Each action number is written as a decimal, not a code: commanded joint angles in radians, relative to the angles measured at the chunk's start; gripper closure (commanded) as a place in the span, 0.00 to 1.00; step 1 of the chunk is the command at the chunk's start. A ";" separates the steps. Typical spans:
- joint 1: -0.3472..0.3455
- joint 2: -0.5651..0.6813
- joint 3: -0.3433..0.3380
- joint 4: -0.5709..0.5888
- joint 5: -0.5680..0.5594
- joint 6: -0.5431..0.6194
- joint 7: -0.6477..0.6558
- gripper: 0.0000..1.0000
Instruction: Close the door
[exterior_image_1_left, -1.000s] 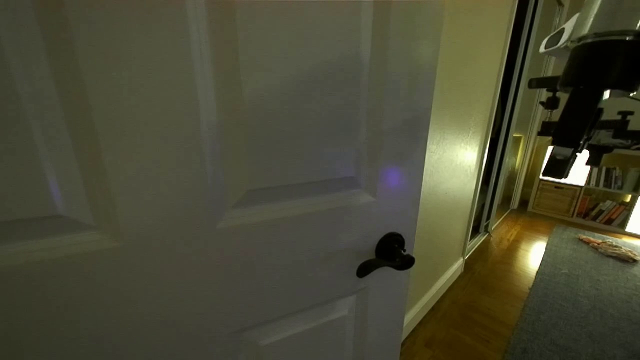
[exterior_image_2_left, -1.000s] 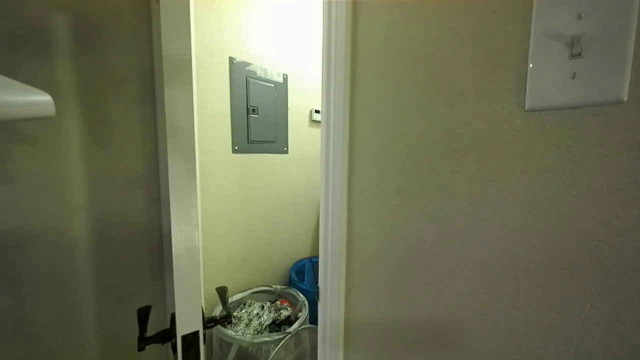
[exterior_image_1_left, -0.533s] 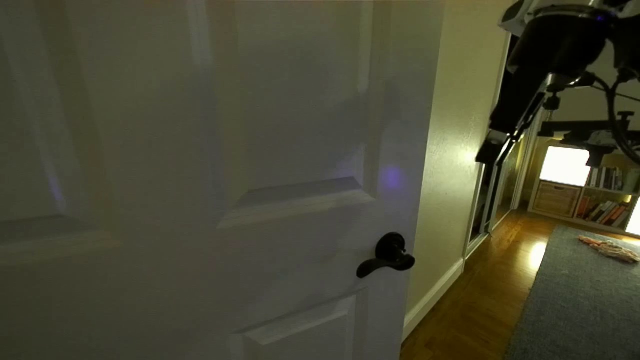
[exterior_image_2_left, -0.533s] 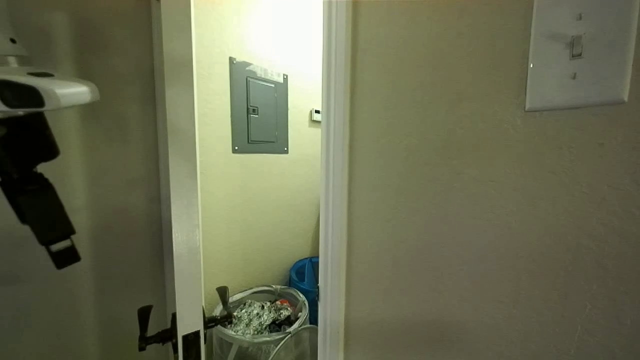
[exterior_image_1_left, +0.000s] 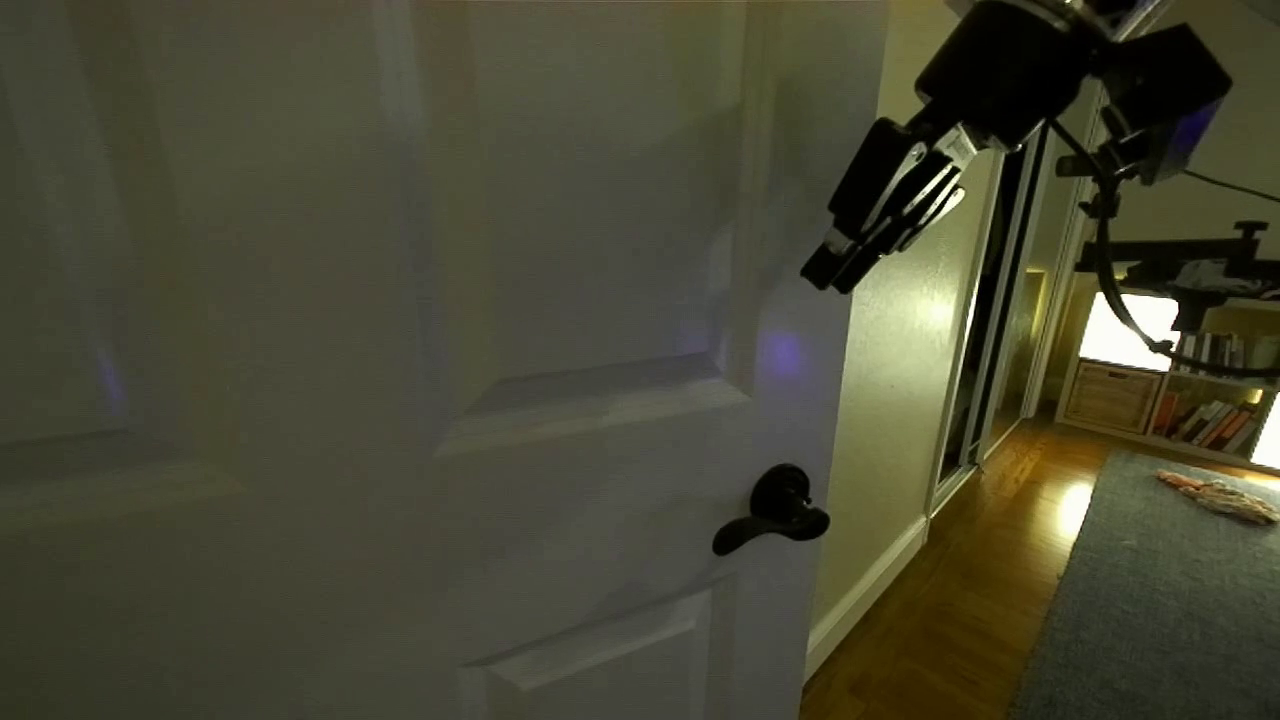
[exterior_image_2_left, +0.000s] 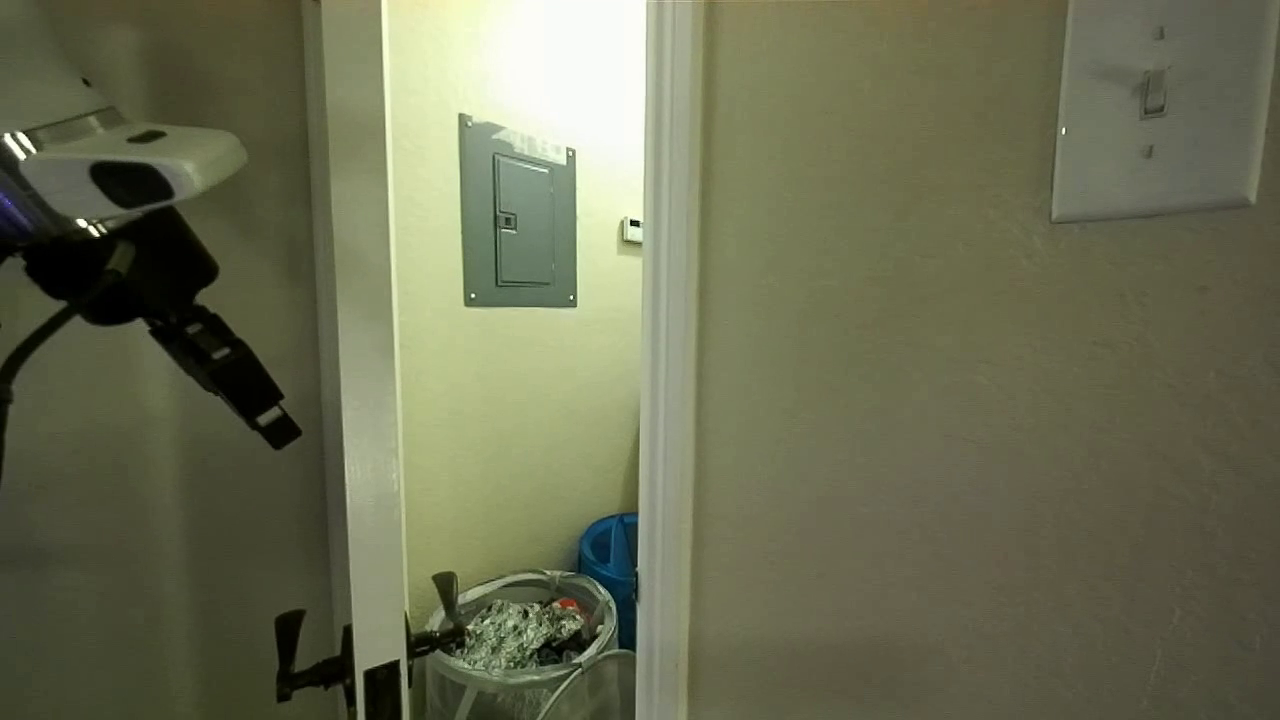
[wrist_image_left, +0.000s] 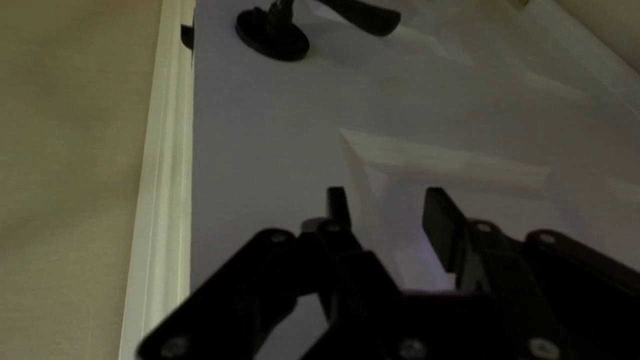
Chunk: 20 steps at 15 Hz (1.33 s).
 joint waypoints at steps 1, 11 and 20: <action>-0.115 0.040 0.075 0.004 -0.161 0.130 0.166 0.87; -0.384 0.129 0.203 0.119 -0.531 0.124 0.486 0.92; -0.395 0.301 0.183 0.332 -0.714 0.108 0.632 0.93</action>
